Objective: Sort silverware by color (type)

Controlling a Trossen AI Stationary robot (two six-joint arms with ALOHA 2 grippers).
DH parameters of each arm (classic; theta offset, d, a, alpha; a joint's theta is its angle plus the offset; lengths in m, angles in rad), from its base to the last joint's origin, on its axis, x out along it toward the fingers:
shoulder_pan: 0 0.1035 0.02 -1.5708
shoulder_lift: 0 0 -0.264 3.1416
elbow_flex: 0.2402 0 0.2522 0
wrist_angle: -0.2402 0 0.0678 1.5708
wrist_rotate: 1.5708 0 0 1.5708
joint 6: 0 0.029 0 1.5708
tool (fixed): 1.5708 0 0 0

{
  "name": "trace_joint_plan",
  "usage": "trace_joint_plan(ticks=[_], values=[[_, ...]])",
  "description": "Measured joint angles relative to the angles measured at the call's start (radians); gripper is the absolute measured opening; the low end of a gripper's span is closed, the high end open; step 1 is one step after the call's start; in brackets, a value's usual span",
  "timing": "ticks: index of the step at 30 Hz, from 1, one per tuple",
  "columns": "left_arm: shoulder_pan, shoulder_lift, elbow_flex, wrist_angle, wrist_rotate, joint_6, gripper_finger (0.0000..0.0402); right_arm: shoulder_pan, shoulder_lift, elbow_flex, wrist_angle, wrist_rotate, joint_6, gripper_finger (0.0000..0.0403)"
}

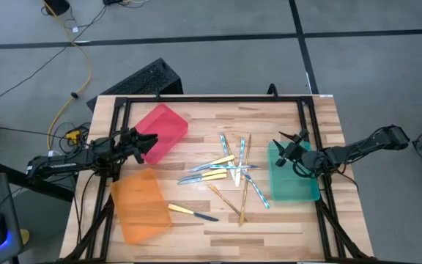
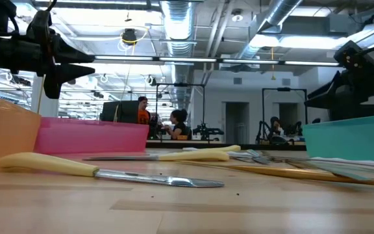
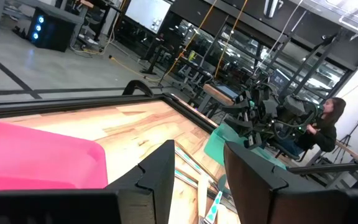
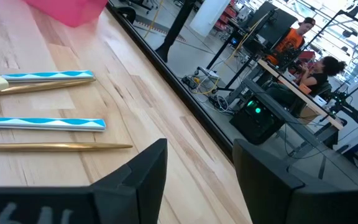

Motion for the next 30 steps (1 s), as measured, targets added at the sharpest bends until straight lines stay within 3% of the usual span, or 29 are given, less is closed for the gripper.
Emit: trace_joint_plan(ticks=[30], values=[[0.0,0.0,0.0,0.002,-0.025,0.002,0.0122,-0.046,0.0,0.014,0.001,-0.026,0.0,0.0207]])
